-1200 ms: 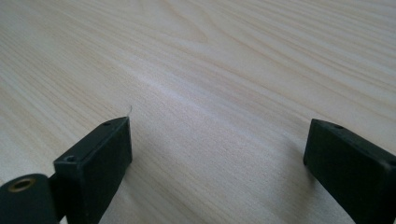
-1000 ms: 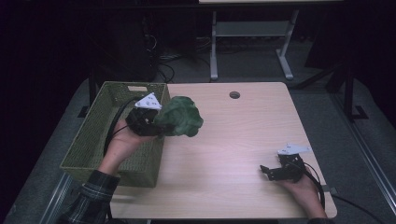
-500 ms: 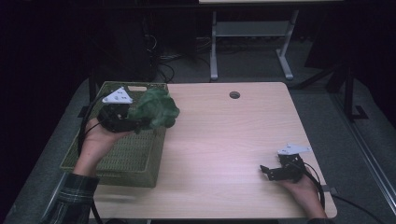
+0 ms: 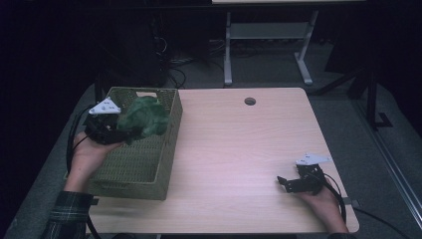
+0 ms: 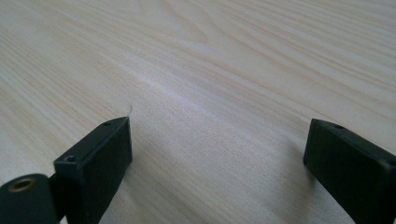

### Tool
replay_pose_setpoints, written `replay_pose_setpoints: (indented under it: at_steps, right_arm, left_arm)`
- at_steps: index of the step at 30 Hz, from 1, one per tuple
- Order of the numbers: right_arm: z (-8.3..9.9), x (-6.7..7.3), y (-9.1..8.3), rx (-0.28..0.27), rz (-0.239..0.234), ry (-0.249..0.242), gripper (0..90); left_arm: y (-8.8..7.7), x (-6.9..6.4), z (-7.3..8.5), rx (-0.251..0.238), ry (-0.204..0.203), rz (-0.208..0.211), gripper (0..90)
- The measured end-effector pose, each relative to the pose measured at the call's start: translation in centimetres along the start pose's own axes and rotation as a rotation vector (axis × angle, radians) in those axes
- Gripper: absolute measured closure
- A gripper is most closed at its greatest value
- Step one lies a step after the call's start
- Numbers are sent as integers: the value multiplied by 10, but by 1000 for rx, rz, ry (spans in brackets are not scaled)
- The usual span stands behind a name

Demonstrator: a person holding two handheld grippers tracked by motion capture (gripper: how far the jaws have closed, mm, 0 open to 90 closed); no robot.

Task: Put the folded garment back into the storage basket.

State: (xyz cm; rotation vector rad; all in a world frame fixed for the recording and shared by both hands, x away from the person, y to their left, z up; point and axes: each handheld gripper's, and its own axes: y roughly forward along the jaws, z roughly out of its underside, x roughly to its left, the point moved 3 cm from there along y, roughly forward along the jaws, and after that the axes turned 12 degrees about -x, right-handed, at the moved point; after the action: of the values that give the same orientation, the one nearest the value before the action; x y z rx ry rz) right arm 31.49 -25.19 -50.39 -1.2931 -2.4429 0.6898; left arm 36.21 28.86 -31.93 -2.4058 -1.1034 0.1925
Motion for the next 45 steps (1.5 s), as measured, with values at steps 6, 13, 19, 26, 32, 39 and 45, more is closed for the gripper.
replay_pose_setpoints:
  at_steps: [6, 13, 19, 26, 32, 39, 45]
  right_arm:
    - [0, 0, 0, 0, 0, 1, 76]
    - [0, 0, 0, 0, 0, 0, 76]
    - [0, 0, 0, 0, 0, 1, 76]
    - [0, 0, 0, 0, 2, 1, 77]
    - [0, 0, 0, 0, 2, 2, 77]
    - [0, 0, 0, 0, 2, 2, 77]
    - [0, 0, 0, -2, 3, -1, 77]
  left_arm:
    - [10, 12, 23, 35, -37, -19, 695]
    - [24, 26, 45, 81, -59, -29, 696]
    - [41, 35, 61, 166, -49, -51, 696]
    - [55, 39, 78, 241, -75, -33, 695]
    - [65, 37, 87, 322, -73, -9, 691]
    - [71, 36, 94, 371, -87, 2, 625]
    - [70, 38, 96, 356, -103, -12, 383]
